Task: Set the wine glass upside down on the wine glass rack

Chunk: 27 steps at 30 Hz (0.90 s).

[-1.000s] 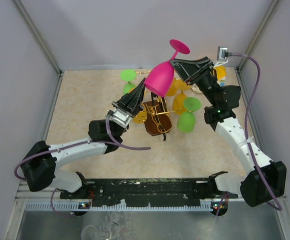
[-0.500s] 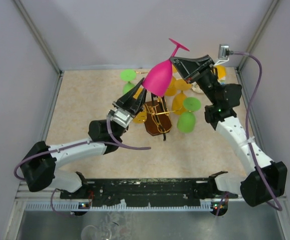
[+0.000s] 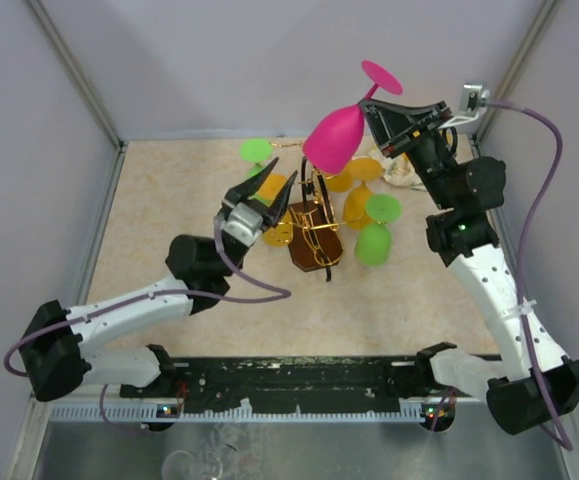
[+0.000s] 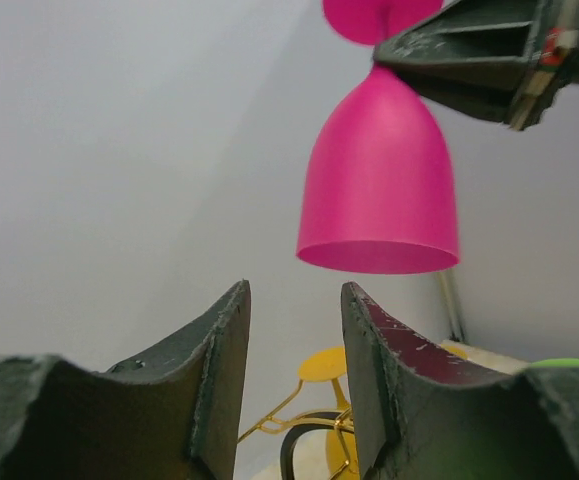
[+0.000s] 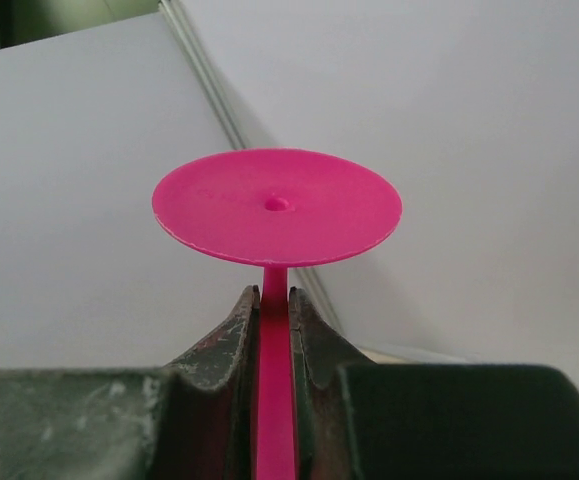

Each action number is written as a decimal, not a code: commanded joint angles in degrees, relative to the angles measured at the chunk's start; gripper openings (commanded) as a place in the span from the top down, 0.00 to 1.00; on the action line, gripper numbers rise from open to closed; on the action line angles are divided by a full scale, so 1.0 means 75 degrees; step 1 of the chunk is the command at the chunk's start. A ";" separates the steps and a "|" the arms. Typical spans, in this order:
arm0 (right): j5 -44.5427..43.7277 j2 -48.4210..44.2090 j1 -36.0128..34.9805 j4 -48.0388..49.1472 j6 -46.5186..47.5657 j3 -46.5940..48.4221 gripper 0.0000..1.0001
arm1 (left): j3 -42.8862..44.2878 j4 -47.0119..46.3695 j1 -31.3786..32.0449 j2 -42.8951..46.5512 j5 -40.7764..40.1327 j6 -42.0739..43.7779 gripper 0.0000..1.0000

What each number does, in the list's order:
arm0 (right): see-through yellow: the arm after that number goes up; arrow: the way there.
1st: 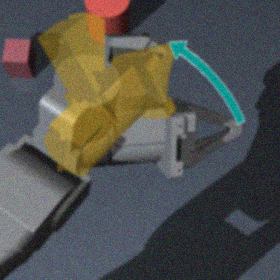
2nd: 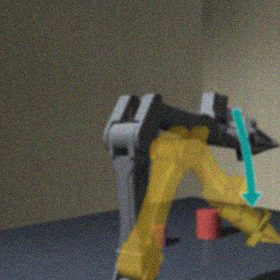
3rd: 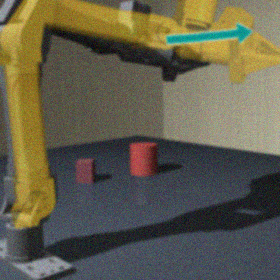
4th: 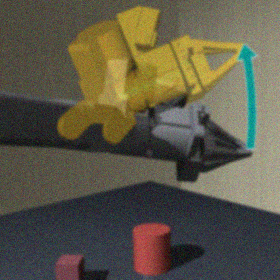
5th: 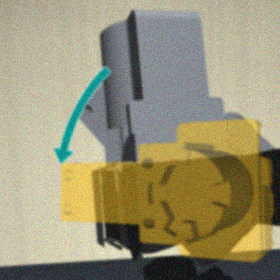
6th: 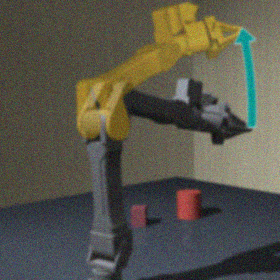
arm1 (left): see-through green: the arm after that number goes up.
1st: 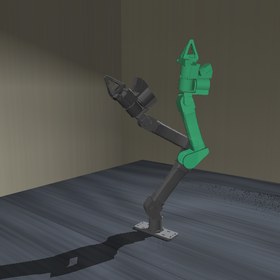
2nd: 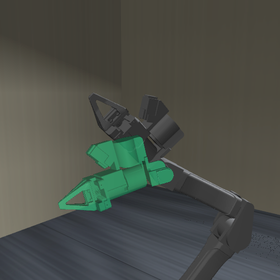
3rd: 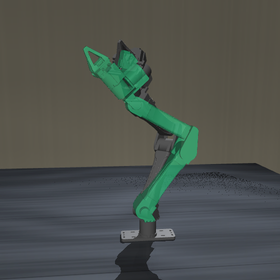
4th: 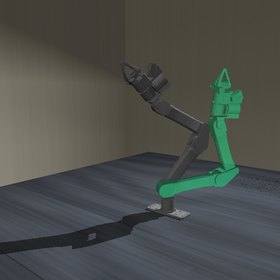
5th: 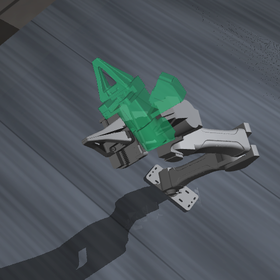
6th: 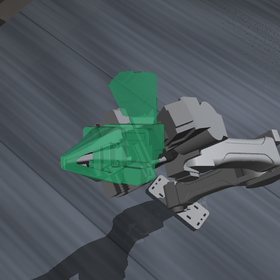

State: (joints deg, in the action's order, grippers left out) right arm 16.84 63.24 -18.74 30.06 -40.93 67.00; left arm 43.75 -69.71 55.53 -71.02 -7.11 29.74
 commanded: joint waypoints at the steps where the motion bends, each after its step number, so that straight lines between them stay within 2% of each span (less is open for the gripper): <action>1: -0.0467 -0.0538 -0.0049 -0.1420 0.1687 0.0772 1.00 | 0.1753 0.3618 -0.0075 0.0162 -0.1193 -0.0648 0.52; 2: -0.0384 -0.0586 -0.0045 -0.1646 0.1822 0.0830 1.00 | 0.2300 0.4698 -0.0212 0.0033 -0.1253 -0.0867 0.52; 4: -0.0129 -0.0692 -0.0054 -0.2024 0.2032 0.0896 1.00 | 0.3386 0.6002 -0.0601 -0.0287 -0.1064 -0.1359 0.51; 11: 0.0465 -0.1130 -0.0072 -0.3739 0.2691 0.1004 1.00 | 0.5509 0.8372 -0.1646 -0.1126 -0.0559 -0.2083 0.47; 14: 0.0676 -0.1307 -0.0122 -0.4360 0.2939 0.0932 1.00 | 0.5946 0.8754 -0.2009 -0.1333 -0.0305 -0.2299 0.46; 20: 0.0843 -0.1370 -0.0592 -0.5423 0.3512 0.0678 1.00 | 0.5966 0.8820 -0.2405 -0.1339 -0.0252 -0.2444 0.46; 27: -0.0345 -0.1695 -0.2151 -0.6295 0.4056 0.0195 1.00 | 0.5800 0.8782 -0.2652 -0.1312 -0.0190 -0.2522 0.46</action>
State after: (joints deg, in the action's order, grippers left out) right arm 18.68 52.99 -30.13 -13.04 -13.78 70.02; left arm 86.74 -3.77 36.53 -81.58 -9.65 11.99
